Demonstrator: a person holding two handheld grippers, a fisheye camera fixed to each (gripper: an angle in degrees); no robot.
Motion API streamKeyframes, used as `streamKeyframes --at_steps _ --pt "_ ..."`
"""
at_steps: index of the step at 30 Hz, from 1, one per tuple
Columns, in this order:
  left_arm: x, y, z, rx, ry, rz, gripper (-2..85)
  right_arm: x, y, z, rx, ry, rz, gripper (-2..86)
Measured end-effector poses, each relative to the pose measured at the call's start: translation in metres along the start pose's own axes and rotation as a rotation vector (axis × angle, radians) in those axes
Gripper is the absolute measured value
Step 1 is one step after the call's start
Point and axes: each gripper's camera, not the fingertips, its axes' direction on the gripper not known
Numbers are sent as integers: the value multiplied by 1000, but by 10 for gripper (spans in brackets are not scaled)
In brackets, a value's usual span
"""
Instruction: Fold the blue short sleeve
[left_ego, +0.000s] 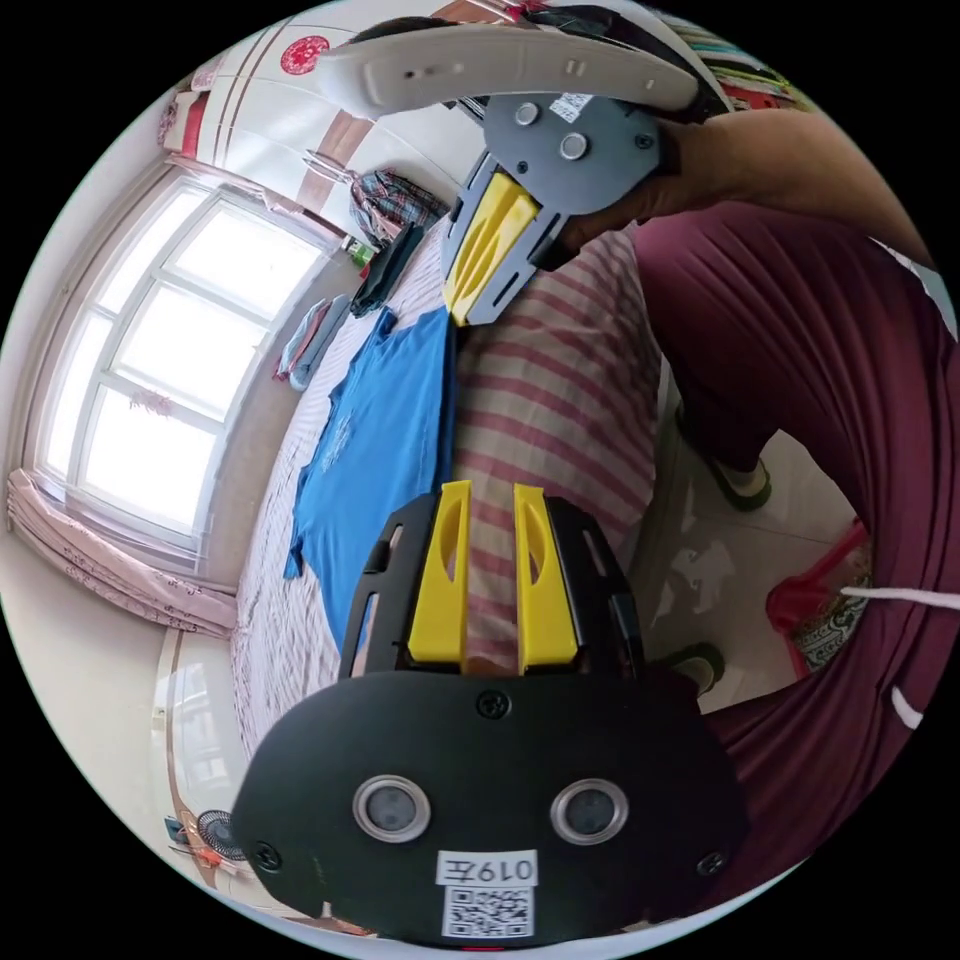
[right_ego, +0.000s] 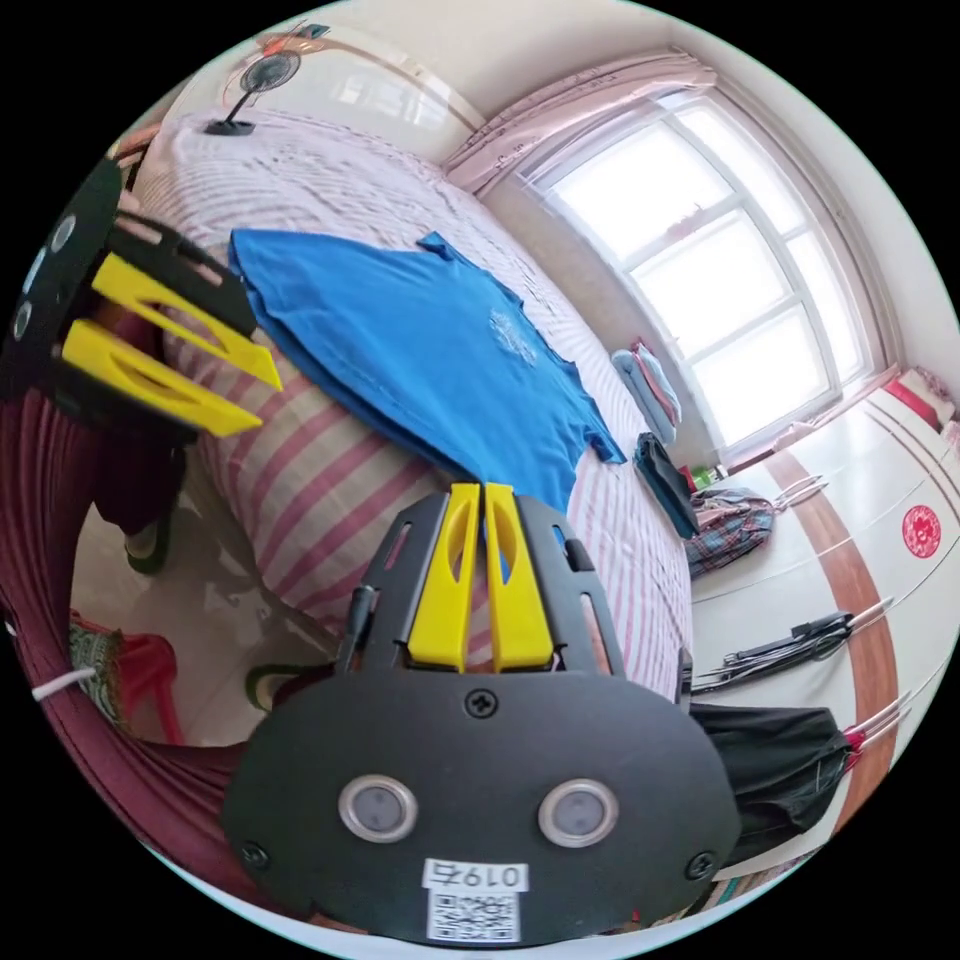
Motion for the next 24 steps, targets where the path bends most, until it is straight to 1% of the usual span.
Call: streamKeyframes --at_steps 1,3,8,13,15,16,21,24 --pt "0 -5 3 3 18 1 71 9 0 -1 7 -28 26 -7" --pt "2 -11 8 -16 -22 13 75 19 0 -2 11 -55 49 -7" --pt "-2 -16 23 -71 -49 -6 25 26 5 -2 12 -50 46 -6" --pt "-23 -13 22 -69 56 -54 5 29 15 -1 14 -59 55 -6" --pt "-32 -11 21 -55 175 -62 3 29 16 0 11 -63 54 -6" --pt "-35 -8 20 -41 191 -67 1 29 17 0 12 -65 52 -6" --pt "-41 -3 23 -63 203 -44 1 28 19 -2 8 -66 49 -6" --pt "-34 -4 24 -91 142 3 3 26 20 -3 3 -63 43 -6"
